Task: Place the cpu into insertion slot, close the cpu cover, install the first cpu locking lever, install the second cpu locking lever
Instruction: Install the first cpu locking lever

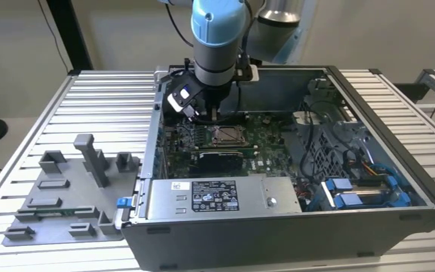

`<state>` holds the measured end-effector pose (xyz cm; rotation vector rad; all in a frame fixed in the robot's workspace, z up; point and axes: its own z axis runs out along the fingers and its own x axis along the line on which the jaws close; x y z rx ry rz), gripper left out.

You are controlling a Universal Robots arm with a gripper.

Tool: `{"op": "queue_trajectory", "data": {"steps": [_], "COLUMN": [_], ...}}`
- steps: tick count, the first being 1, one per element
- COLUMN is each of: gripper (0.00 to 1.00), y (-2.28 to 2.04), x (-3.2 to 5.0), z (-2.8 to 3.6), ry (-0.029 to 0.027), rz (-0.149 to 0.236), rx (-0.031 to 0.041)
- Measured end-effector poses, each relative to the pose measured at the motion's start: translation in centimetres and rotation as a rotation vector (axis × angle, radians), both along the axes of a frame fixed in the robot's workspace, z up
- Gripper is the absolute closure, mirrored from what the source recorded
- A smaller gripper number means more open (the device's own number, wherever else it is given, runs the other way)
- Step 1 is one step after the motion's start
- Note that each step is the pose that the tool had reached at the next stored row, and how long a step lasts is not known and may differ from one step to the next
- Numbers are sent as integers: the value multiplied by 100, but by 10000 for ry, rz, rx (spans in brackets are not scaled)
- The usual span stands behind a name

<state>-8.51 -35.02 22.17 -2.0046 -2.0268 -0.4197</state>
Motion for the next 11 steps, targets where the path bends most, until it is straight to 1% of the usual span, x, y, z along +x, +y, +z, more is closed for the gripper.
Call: {"op": "queue_trajectory", "data": {"steps": [1, 4, 5, 6, 7, 9, 11], "gripper": [100, 100, 100, 100, 100, 100, 100], "y": [0, 1, 0, 0, 0, 0, -2], "x": [0, 1, 1, 1, 1, 0, 1], "z": [-2, -4, -5, -4, 0, 15, 30], "ry": [0, 2, -1, -1, 1, 10, 53], "rz": [-1, 0, 0, -11, -21, -61, -134], "rx": [15, 26, 84, 179, 249, 349, 410]}}
